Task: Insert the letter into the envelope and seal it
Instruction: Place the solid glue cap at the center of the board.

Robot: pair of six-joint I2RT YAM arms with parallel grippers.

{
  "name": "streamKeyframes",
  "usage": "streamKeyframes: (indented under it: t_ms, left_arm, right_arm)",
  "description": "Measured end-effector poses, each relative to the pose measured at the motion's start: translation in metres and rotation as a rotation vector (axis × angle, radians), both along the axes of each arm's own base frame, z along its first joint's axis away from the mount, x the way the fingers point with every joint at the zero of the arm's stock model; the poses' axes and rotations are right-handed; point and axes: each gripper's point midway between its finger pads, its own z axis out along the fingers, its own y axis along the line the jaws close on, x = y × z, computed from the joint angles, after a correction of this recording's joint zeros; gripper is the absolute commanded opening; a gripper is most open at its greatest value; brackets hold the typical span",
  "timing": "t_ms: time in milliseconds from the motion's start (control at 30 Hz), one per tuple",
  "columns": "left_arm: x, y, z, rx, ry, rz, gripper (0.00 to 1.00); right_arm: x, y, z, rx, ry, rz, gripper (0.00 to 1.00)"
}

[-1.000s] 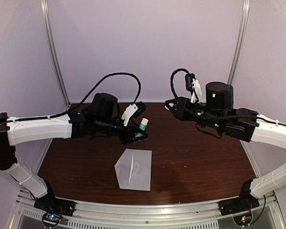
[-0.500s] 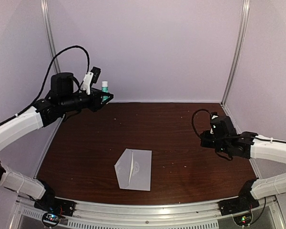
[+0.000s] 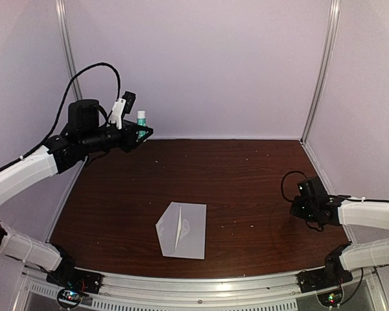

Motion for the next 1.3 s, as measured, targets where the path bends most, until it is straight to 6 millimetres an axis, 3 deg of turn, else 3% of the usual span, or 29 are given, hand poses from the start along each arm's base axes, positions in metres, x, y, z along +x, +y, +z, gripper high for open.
streamKeyframes:
  t_ms: [233,567,800,1133,1300]
  left_arm:
    - [0.000,0.000,-0.001,0.001,0.002,0.001,0.00]
    - [0.000,0.000,-0.001,0.000,0.004,0.004,0.00]
    - [0.001,0.001,-0.001,0.001,0.003,0.009,0.00]
    - [0.002,0.002,-0.001,0.003,0.002,0.017,0.00]
    - [0.003,0.003,-0.002,0.004,0.002,0.023,0.00]
  right_arm:
    - [0.000,-0.006,-0.003,0.016,0.002,-0.042,0.18]
    - [-0.004,-0.009,-0.023,-0.002,0.075,-0.064,0.25]
    - [-0.004,-0.010,-0.026,-0.006,0.089,-0.068,0.41]
    - [-0.004,-0.010,-0.026,-0.004,0.090,-0.071,0.80]
    - [-0.004,-0.008,-0.023,0.013,0.078,-0.069,0.95]
